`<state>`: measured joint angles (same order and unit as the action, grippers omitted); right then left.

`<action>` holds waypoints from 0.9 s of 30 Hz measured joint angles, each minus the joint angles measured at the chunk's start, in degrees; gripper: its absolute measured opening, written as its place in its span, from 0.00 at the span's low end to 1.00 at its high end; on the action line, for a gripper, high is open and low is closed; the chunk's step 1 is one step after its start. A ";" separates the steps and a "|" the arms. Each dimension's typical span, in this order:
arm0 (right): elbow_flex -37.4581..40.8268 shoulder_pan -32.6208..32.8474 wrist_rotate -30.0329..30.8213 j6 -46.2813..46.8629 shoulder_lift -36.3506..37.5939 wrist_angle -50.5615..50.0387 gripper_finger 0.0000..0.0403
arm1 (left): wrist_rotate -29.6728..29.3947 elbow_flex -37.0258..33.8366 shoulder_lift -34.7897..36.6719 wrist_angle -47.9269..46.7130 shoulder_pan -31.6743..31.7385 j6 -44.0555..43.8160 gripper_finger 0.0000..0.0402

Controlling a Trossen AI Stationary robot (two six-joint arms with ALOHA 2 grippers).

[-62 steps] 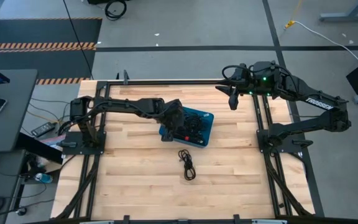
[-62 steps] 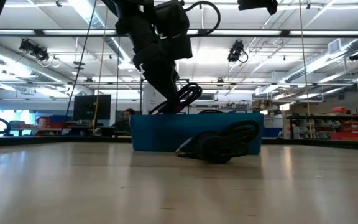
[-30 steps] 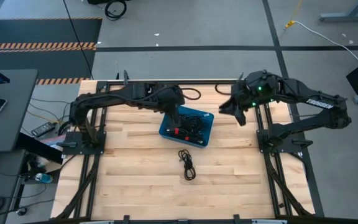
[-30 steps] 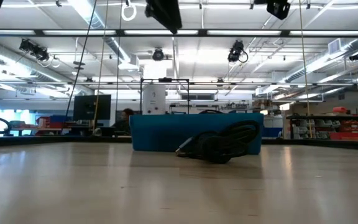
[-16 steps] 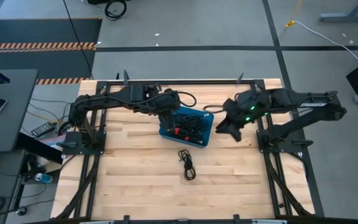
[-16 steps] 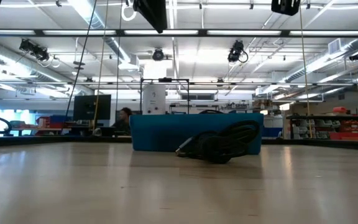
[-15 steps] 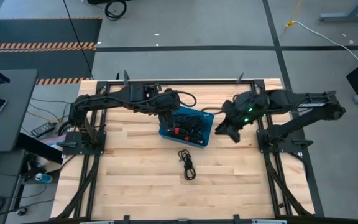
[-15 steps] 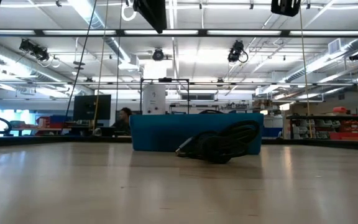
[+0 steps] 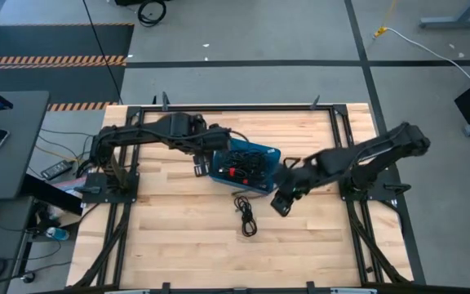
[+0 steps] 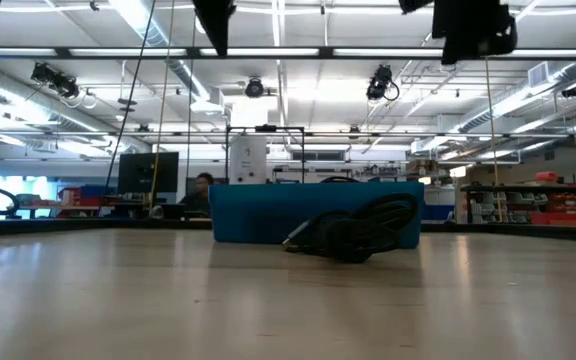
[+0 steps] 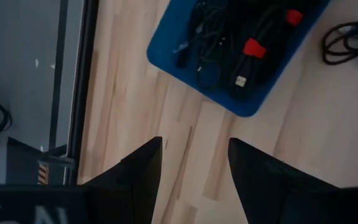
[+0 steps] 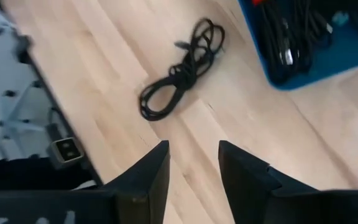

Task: Pick and place USB-C Cables
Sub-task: Put the black charger cable into the blue bin

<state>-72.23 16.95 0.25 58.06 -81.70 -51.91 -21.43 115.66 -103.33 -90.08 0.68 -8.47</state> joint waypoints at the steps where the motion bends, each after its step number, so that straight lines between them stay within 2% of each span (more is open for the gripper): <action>1: 0.00 0.79 0.79 1.28 -1.11 0.01 0.37 | 0.00 0.00 0.00 0.15 -0.30 0.32 0.47; 8: 0.00 4.62 2.29 8.77 -9.52 1.43 0.44 | -0.44 -0.02 0.49 0.11 -0.97 3.27 0.47; 18: 0.00 5.90 1.26 11.50 -19.63 12.52 0.50 | -0.46 -0.02 0.46 0.09 -0.91 4.97 0.47; 27: 0.31 5.97 2.99 11.02 -20.43 16.19 0.51 | -0.44 -0.02 0.46 0.09 -0.91 5.08 0.47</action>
<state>-71.92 22.92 3.24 69.08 -102.13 -35.73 -21.87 115.63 -102.87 -90.00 -0.23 -3.40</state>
